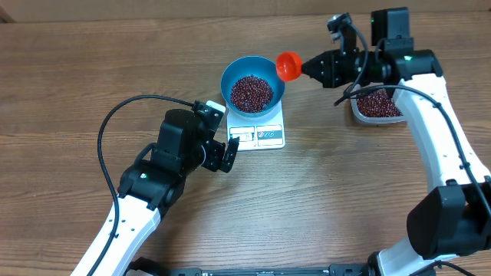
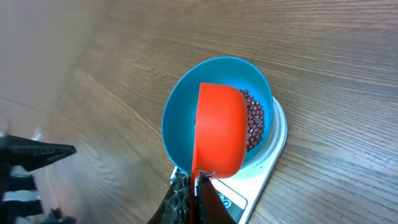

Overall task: Scoop item into bowl and weigh 150g on scale
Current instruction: 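Carry the empty scoop back right to the bean tub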

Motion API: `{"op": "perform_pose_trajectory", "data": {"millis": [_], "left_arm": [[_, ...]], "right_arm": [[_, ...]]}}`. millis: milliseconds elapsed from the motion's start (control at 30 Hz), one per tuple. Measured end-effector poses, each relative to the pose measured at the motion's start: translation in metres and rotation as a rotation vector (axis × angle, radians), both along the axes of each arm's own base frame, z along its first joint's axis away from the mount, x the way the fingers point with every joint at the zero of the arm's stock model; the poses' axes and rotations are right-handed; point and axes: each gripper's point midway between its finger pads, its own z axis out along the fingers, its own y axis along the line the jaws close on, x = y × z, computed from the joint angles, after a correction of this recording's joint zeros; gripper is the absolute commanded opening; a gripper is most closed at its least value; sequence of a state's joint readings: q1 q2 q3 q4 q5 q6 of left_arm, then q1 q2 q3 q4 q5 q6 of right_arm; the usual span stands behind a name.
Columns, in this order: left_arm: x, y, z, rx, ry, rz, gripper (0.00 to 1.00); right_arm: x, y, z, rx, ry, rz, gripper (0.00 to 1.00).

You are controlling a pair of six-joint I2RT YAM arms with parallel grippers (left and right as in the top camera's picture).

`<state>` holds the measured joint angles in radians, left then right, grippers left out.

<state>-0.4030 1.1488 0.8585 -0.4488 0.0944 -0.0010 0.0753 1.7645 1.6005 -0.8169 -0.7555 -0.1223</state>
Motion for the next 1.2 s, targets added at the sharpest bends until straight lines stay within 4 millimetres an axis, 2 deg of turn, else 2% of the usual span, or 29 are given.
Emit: {"op": "perform_pose_trajectory", "data": {"millis": [100,200,333,367,533,733,900,1200], "left_arm": [[0.0,0.0,0.0,0.0,0.0,0.0,0.99],[0.0,0.0,0.0,0.0,0.0,0.0,1.0],[0.0,0.0,0.0,0.0,0.0,0.0,1.0],[0.0,0.0,0.0,0.0,0.0,0.0,1.0],[0.0,0.0,0.0,0.0,0.0,0.0,1.0],[0.0,0.0,0.0,0.0,0.0,0.0,1.0],[0.0,0.0,0.0,0.0,0.0,0.0,1.0],[0.0,0.0,0.0,0.0,-0.001,0.0,0.99]], "right_arm": [[0.001,-0.01,0.004,0.039,0.015,-0.016,0.04],[0.002,-0.028,0.005,0.066,0.037,-0.049,0.04],[0.003,-0.066,0.001,0.085,0.089,-0.137,0.04],[0.003,-0.069,0.001,0.086,0.092,-0.145,0.04],[0.003,-0.113,-0.006,0.081,0.138,-0.255,0.04],[-0.001,-0.172,-0.028,-0.049,0.199,-0.437,0.04],[-0.01,-0.197,-0.048,-0.205,0.262,-0.528,0.04],[-0.027,-0.236,-0.068,-0.441,0.335,-0.646,0.04]]}}
